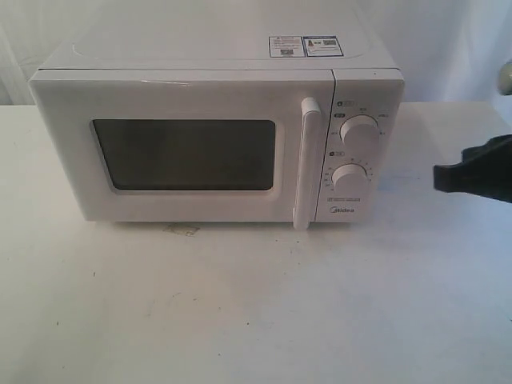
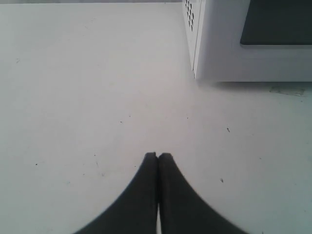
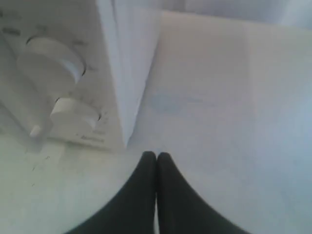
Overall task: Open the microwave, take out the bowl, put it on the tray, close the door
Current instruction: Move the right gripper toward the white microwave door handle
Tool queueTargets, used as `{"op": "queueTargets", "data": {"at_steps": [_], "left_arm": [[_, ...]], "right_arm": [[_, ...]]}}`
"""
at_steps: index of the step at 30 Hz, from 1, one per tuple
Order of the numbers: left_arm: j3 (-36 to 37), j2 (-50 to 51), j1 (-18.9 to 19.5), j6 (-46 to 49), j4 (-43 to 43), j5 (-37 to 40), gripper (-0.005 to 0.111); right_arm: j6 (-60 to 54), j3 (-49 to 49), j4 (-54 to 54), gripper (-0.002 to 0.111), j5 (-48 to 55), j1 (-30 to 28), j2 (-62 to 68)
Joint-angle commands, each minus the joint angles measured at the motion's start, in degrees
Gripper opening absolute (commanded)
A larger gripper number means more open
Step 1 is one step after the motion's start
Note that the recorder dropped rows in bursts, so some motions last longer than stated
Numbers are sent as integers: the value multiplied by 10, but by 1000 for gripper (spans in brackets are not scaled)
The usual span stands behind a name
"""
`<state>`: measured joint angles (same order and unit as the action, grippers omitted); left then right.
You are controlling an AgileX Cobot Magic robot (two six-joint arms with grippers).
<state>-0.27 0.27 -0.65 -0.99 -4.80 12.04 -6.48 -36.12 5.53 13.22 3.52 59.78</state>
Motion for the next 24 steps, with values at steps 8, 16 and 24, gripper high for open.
{"op": "queueTargets", "data": {"at_steps": [8,16,24], "left_arm": [[3,-3,0,-2,-1,-1,0],[3,-3,0,-2,-1,-1,0],[3,-3,0,-2,-1,-1,0]], "right_arm": [[-692,-134,504,0,283,38,132],[-763,-206,503,0,369,19,225],[-894,-233,604,0,451,-69,250]]}}
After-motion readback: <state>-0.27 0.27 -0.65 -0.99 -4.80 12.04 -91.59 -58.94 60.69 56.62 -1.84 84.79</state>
